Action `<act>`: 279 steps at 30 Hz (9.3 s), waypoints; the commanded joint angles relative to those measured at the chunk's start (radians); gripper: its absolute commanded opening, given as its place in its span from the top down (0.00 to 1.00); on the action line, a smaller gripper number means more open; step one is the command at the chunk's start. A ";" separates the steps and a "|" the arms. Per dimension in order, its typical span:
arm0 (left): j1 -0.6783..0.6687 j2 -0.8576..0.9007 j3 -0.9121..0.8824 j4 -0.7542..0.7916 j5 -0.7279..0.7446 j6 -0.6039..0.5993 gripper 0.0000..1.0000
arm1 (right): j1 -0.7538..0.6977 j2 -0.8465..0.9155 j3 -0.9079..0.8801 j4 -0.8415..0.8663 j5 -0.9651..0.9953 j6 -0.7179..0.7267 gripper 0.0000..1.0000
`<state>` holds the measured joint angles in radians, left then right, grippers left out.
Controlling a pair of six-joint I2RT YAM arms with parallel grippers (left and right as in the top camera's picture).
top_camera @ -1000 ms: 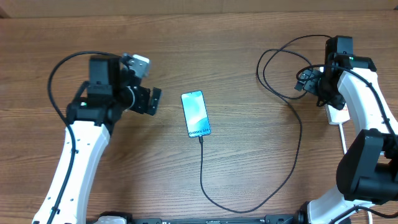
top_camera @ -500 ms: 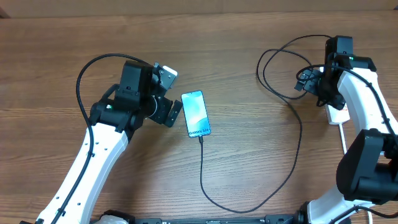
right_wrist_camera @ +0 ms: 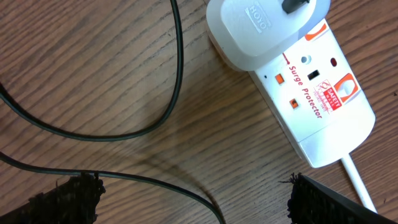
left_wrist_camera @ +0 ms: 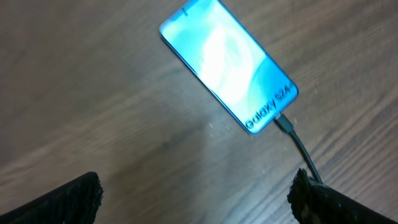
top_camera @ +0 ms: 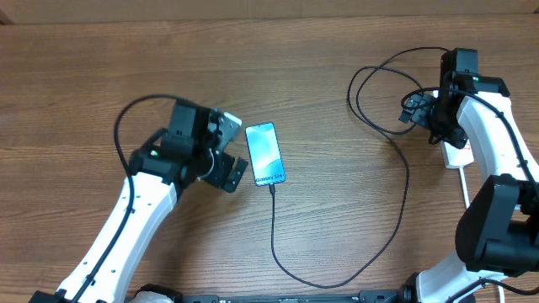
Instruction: Plug charger to phone and switch on socket
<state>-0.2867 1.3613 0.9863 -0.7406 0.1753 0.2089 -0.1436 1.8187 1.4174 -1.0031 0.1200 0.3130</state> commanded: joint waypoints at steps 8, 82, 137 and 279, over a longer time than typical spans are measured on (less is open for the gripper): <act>-0.005 -0.015 -0.354 0.309 0.164 -0.056 0.00 | -0.003 -0.009 0.009 0.005 0.014 -0.004 0.00; 0.077 -1.172 -0.982 0.690 0.209 -0.119 0.00 | -0.003 -0.009 0.009 0.006 0.014 -0.004 0.00; 0.174 -1.358 -0.982 0.693 0.211 -0.135 0.00 | -0.003 -0.009 0.009 0.006 0.014 -0.004 0.00; 0.174 -1.358 -0.982 0.694 0.211 -0.135 0.00 | -0.001 -0.005 0.009 0.006 0.014 -0.004 0.00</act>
<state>-0.1150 0.0147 0.0120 -0.0525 0.3820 0.0803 -0.1436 1.8187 1.4174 -1.0031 0.1207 0.3134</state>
